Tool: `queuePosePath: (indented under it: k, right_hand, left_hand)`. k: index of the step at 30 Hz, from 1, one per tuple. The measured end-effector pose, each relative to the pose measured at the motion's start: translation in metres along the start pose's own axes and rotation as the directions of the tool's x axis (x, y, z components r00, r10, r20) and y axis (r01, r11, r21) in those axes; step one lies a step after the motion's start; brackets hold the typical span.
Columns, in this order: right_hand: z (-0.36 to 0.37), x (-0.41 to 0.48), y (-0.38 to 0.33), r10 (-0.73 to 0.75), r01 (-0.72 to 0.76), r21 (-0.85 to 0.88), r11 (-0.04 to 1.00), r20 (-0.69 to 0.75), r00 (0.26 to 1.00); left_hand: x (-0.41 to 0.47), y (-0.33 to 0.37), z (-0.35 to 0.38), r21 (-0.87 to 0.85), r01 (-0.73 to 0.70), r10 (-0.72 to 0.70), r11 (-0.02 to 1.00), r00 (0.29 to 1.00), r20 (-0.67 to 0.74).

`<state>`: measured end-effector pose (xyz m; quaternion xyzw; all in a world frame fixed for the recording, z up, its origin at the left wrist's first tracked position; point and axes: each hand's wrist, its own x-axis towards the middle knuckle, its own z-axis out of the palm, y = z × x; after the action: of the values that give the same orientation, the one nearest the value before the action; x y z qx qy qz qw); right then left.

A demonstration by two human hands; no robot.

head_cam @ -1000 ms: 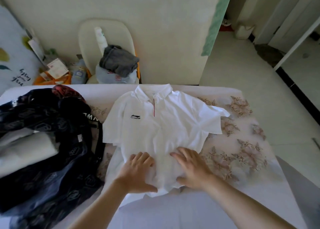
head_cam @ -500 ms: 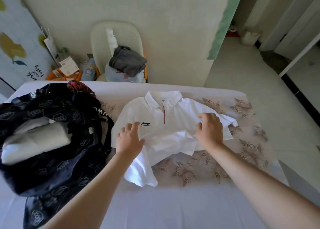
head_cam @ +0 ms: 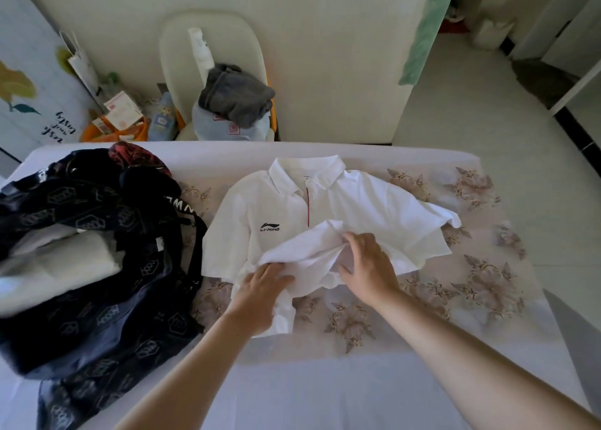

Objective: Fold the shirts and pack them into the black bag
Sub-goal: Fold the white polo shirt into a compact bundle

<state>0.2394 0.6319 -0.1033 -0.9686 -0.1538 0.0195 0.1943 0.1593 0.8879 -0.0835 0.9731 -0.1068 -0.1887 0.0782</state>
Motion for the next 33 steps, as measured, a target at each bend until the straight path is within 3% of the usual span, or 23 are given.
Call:
queuePosePath:
  k: [4, 7, 10, 12, 14, 16, 17, 18, 19, 21, 23, 24, 25, 26, 27, 29, 30, 31, 33]
  right_hand:
    - [-0.003, 0.018, -0.009, -0.021, 0.017, -0.073, 0.997, -0.049, 0.999]
    - [-0.016, 0.022, -0.021, 0.064, -0.055, 0.136, 0.989, -0.058, 0.996]
    - [-0.046, 0.019, -0.038, 0.239, -0.166, 0.415, 0.895, -0.130, 0.962]
    - [-0.068, 0.012, -0.049, 0.329, -0.217, 0.503, 0.837, -0.145, 0.933]
    - [-0.093, 0.002, -0.057, 0.299, -0.218, 0.479, 0.851, -0.099, 0.949]
    - [-0.118, -0.012, -0.060, 0.179, -0.200, 0.378, 0.904, 0.090, 0.980]
    - [-0.127, -0.022, -0.059, 0.132, -0.207, 0.299, 0.932, 0.250, 0.959]
    - [-0.135, -0.034, -0.059, 0.108, -0.211, 0.206, 0.955, 0.421, 0.901]
    - [-0.136, -0.047, -0.056, 0.131, -0.217, 0.081, 0.973, 0.578, 0.806]
    - [-0.132, -0.073, -0.050, 0.265, -0.244, -0.141, 0.960, 0.744, 0.613]
    - [-0.122, -0.098, -0.046, 0.366, -0.377, -0.228, 0.898, 0.863, 0.348]
    - [-0.117, -0.108, -0.047, 0.362, -0.437, -0.239, 0.867, 0.905, 0.224]
    - [-0.114, -0.115, -0.048, 0.349, -0.481, -0.230, 0.846, 0.921, 0.172]
    - [-0.112, -0.121, -0.048, 0.355, -0.524, -0.202, 0.827, 0.911, 0.210]
    - [-0.104, -0.124, -0.045, 0.378, -0.552, -0.148, 0.820, 0.865, 0.329]
    - [-0.092, -0.130, -0.034, 0.403, -0.484, -0.065, 0.872, 0.655, 0.639]
    - [-0.087, -0.132, -0.029, 0.389, -0.417, -0.074, 0.906, 0.534, 0.751]
    - [-0.083, -0.135, -0.023, 0.355, -0.345, -0.107, 0.933, 0.448, 0.821]
    - [-0.075, -0.142, -0.017, 0.260, -0.211, -0.160, 0.964, 0.416, 0.871]
  left_hand:
    - [-0.006, -0.007, -0.011, -0.310, 0.043, -0.095, 0.950, 0.983, -0.156]
    - [-0.013, -0.013, -0.025, -0.448, 0.002, -0.149, 0.894, 0.944, -0.293]
    - [-0.023, -0.012, -0.044, -0.539, -0.059, -0.253, 0.840, 0.837, -0.486]
    - [-0.037, -0.006, -0.065, -0.714, 0.019, -0.451, 0.700, 0.787, -0.422]
    - [-0.050, -0.005, -0.081, -0.856, 0.047, -0.541, 0.514, 0.792, -0.281]
    - [-0.060, -0.002, -0.093, -0.909, 0.091, -0.435, 0.407, 0.894, -0.106]
    - [-0.065, -0.001, -0.094, -0.842, 0.189, -0.323, 0.506, 0.946, 0.018]
    - [-0.072, 0.001, -0.096, -0.684, 0.301, -0.227, 0.665, 0.953, 0.198]
    - [-0.080, 0.000, -0.095, -0.492, 0.363, -0.190, 0.791, 0.911, 0.367]
    - [-0.096, -0.002, -0.086, -0.389, 0.479, -0.135, 0.787, 0.749, 0.649]
    - [-0.106, 0.002, -0.072, -0.303, 0.500, -0.097, 0.811, 0.627, 0.773]
    - [-0.108, 0.004, -0.062, -0.276, 0.458, -0.107, 0.845, 0.651, 0.751]
    - [-0.104, 0.011, -0.051, -0.286, 0.406, -0.125, 0.868, 0.735, 0.666]
    - [-0.101, 0.017, -0.039, -0.337, 0.338, -0.120, 0.879, 0.839, 0.531]
    - [-0.097, 0.023, -0.030, -0.388, 0.277, -0.120, 0.879, 0.916, 0.383]
    - [-0.091, 0.039, -0.015, -0.455, 0.170, -0.117, 0.874, 0.983, 0.143]
    - [-0.088, 0.046, -0.008, -0.449, 0.104, -0.088, 0.888, 0.995, 0.055]
    - [-0.084, 0.054, -0.002, -0.396, 0.026, -0.035, 0.918, 0.999, -0.014]
    - [-0.076, 0.072, 0.009, -0.230, -0.070, 0.058, 0.971, 0.997, -0.056]
